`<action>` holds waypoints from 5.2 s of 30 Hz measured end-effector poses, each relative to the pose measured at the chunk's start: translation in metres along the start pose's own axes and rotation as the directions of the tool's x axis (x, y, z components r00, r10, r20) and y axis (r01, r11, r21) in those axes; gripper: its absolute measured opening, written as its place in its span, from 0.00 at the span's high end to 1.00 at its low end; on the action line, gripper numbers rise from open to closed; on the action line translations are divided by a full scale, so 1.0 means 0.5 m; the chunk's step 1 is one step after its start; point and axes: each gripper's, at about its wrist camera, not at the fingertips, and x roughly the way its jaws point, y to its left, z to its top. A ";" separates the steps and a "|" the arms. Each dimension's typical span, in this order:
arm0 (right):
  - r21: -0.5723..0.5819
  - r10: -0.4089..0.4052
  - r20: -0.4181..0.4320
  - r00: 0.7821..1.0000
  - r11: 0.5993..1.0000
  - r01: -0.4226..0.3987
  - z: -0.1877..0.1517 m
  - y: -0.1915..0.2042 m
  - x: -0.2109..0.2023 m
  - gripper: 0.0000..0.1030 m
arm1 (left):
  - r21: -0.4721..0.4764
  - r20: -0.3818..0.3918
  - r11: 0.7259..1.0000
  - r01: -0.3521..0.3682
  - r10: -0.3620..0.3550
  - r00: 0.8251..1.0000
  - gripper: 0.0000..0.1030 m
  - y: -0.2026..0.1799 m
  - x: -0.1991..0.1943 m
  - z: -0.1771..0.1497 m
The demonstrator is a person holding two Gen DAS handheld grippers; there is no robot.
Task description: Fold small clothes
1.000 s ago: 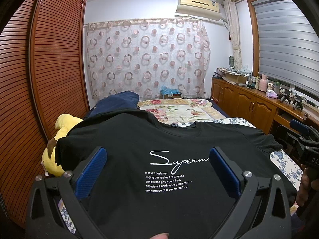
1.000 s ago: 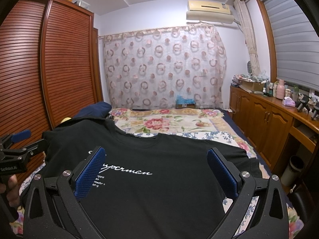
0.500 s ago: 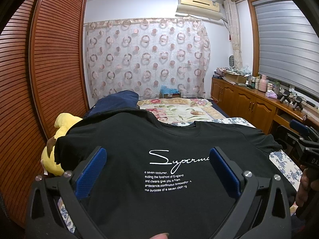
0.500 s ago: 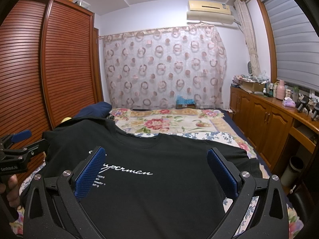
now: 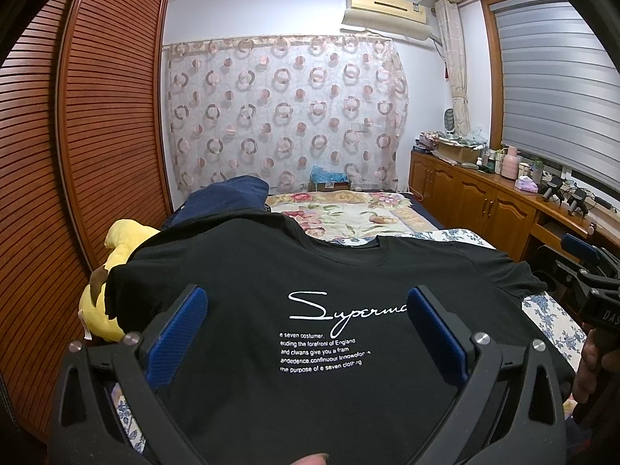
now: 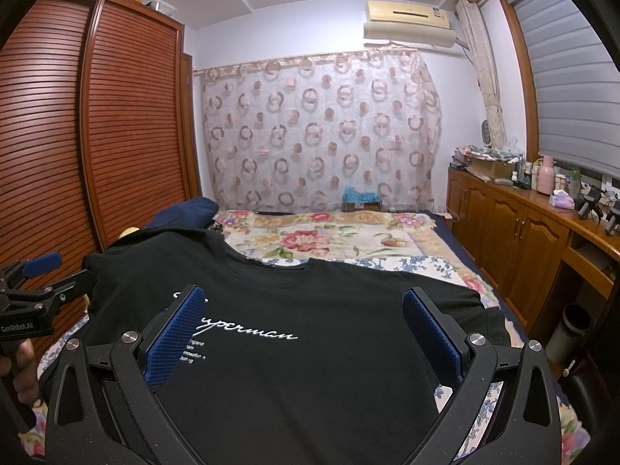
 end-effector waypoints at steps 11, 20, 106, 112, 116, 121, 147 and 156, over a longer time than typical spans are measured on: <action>0.000 0.001 0.001 1.000 1.000 -0.001 0.002 0.003 -0.001 0.00 | -0.001 0.000 1.000 0.001 -0.001 1.000 0.00 0.000 0.000 -0.003; 0.003 0.006 -0.002 1.000 1.000 -0.006 -0.003 -0.002 -0.001 0.00 | 0.001 -0.013 1.000 0.007 -0.007 1.000 0.00 -0.025 0.007 -0.025; -0.112 0.282 -0.251 0.926 0.942 -0.317 -0.049 0.147 0.208 0.00 | 0.136 -0.137 0.990 -0.044 0.063 0.989 1.00 0.388 0.110 0.091; -0.090 0.264 -0.230 0.937 0.953 -0.290 -0.034 0.113 0.202 0.00 | 0.194 -0.124 0.979 0.061 -0.037 0.992 0.96 0.256 0.102 0.143; -0.082 0.252 -0.231 0.940 0.957 -0.277 -0.035 0.097 0.202 0.00 | 0.217 -0.146 0.972 0.096 -0.065 0.987 0.78 0.213 0.115 0.140; -0.079 0.242 -0.235 0.941 0.960 -0.267 -0.037 0.089 0.205 0.00 | 0.204 -0.179 0.971 0.127 -0.091 0.980 0.69 0.208 0.117 0.124; -0.127 0.279 -0.254 0.926 0.939 -0.318 -0.019 0.131 0.208 0.00 | 0.068 -0.257 0.972 0.224 -0.200 0.946 0.45 0.218 0.075 -0.054; -0.170 0.362 -0.274 0.891 0.893 -0.416 0.003 0.207 0.235 0.04 | 0.024 -0.195 0.984 0.179 -0.171 0.966 0.44 0.254 0.038 -0.050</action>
